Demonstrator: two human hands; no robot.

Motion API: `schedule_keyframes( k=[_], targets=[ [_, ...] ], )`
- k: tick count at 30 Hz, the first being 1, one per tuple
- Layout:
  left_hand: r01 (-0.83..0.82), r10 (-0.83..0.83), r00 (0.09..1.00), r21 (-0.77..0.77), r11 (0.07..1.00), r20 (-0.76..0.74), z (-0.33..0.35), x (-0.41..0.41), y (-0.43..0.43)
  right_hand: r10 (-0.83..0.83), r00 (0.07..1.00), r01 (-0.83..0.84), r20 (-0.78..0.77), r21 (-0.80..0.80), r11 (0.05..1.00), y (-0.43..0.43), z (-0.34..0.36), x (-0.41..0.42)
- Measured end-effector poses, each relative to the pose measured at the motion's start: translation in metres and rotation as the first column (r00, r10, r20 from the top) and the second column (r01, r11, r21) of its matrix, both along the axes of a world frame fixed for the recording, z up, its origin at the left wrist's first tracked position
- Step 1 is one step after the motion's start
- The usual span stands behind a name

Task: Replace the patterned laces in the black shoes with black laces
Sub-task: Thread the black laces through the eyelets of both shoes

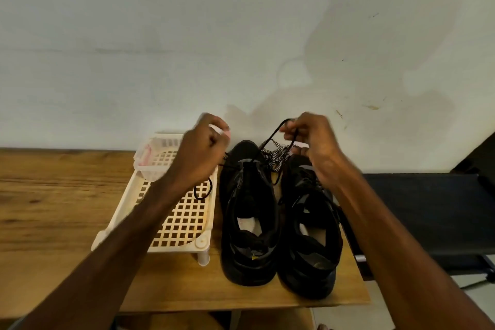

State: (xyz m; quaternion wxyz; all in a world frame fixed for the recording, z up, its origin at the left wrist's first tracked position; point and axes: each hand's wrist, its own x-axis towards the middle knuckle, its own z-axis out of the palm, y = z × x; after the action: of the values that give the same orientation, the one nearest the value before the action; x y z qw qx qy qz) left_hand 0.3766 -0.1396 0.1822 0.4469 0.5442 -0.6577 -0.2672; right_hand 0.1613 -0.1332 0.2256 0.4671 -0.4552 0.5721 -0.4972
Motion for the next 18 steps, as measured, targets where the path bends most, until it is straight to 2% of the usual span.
schedule_keyframes(
  k=[2,3,5,7,10,13,16,18],
  targets=[
    [0.127,-0.124,0.955,0.007,0.992,0.268,-0.009,0.001,0.001,-0.008,0.979,0.017,0.206,-0.043,0.999,0.004,0.007,-0.009],
    [0.174,-0.176,0.916,0.038,0.984,0.361,-0.013,0.001,0.001,-0.006,0.97,0.022,0.242,-0.062,0.998,0.005,0.009,-0.012],
    [0.198,-0.218,0.836,0.093,0.976,0.504,-0.017,0.001,0.0,0.003,0.979,0.015,0.202,-0.087,0.996,0.005,0.008,-0.015],
    [0.156,-0.182,0.795,0.094,0.983,0.579,-0.018,-0.002,-0.002,0.014,0.998,-0.008,0.064,-0.093,0.996,0.005,0.005,-0.014],
    [0.107,-0.112,0.787,0.044,0.993,0.607,-0.013,-0.005,-0.003,0.073,0.99,-0.086,-0.12,-0.106,0.991,0.004,-0.003,-0.009],
    [0.09,-0.075,0.796,0.004,0.996,0.601,-0.013,-0.001,-0.002,0.113,0.928,-0.165,-0.354,-0.12,0.979,0.004,-0.018,-0.003],
    [0.066,-0.098,0.924,0.096,0.993,0.37,-0.008,0.002,0.002,0.12,0.826,-0.191,-0.551,-0.074,0.979,0.007,-0.027,0.002],
    [0.025,-0.049,0.97,0.1,0.995,0.238,0.002,0.003,0.004,0.118,0.761,-0.219,-0.638,-0.082,0.972,0.009,-0.031,0.005]
  ],
)
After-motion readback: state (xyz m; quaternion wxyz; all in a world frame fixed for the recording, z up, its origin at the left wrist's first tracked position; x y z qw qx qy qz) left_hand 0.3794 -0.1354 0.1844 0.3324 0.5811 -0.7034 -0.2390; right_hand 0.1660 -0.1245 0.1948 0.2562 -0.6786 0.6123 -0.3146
